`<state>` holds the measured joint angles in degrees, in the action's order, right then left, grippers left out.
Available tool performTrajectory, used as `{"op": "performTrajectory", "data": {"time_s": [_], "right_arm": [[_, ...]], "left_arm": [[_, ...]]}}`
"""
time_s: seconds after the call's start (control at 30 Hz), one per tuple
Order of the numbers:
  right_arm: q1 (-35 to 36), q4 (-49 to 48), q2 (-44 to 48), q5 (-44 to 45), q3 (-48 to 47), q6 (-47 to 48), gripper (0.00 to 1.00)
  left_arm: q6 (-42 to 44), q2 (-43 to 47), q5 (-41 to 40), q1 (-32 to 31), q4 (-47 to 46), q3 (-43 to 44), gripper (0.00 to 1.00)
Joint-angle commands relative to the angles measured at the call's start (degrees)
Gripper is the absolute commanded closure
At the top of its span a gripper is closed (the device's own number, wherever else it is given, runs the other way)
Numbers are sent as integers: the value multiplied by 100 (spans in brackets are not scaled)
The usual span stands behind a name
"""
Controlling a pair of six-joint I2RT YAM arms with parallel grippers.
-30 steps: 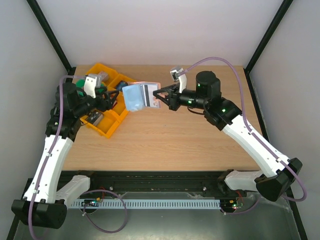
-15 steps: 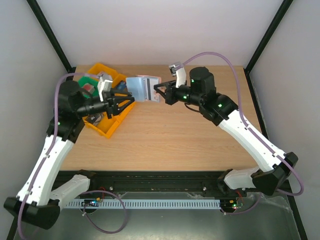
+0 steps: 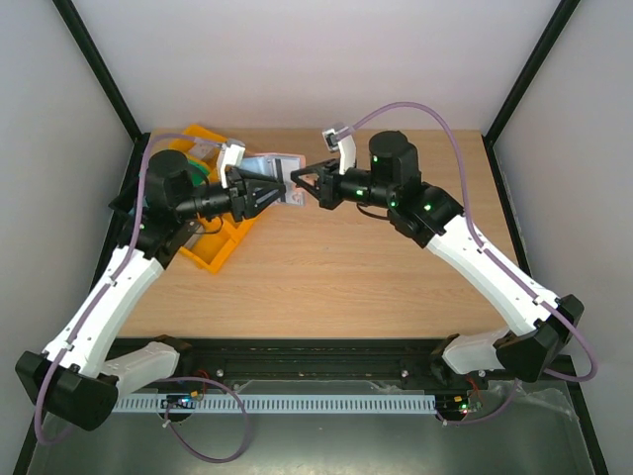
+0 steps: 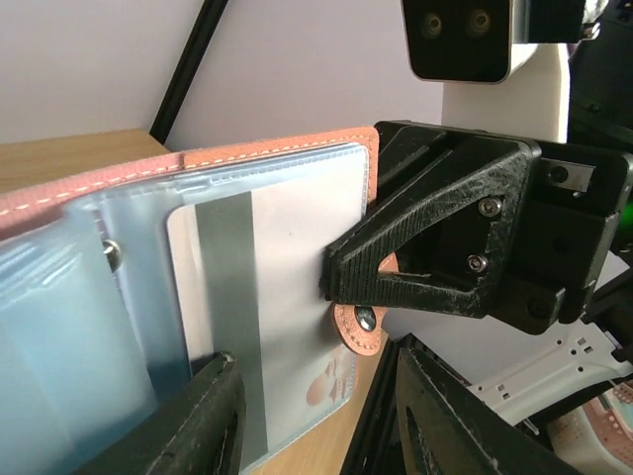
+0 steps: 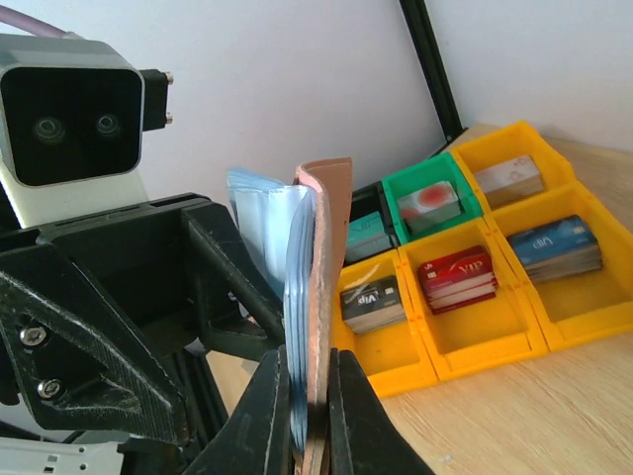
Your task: Take the credit cards out of the card holder
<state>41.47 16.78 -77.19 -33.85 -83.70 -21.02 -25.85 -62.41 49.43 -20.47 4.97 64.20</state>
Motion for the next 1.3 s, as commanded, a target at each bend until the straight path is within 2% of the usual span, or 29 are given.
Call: {"op": "performTrajectory", "data": {"time_s": [0.0, 0.17, 0.43, 0.67, 0.77, 0.83, 1.0, 1.07, 1.13, 1.27], "right_arm": [[18, -809, 262, -830, 74, -104, 98], [11, -1203, 399, -1394, 214, -115, 98], [14, -1486, 402, -1690, 260, -252, 98], [12, -2053, 178, -1562, 388, -712, 99], [22, -1998, 42, -1227, 344, -584, 98], [19, -1969, -13, -1054, 333, -541, 98], [14, -1998, -102, -927, 372, -545, 98], [15, -1964, -104, -797, 416, -489, 98], [19, -2020, -87, -676, 482, -498, 98], [20, -2035, -164, -336, 463, -540, 98]], "left_arm": [[-24, 122, -238, 127, -47, -16, 56], [57, 195, -241, 290, 59, -48, 56], [196, 303, 50, 295, 92, -175, 55], [48, 208, 796, -18, -422, -134, 60], [-125, 147, 1167, -105, -745, -69, 62], [-354, 142, 1308, -99, -1037, -48, 68], [-722, 184, 1554, -86, -1446, -97, 92], [-791, 212, 1690, -80, -1596, -130, 95], [-805, 227, 1852, -80, -1668, -119, 92], [-908, 276, 2097, -86, -1820, -47, 74]]}}
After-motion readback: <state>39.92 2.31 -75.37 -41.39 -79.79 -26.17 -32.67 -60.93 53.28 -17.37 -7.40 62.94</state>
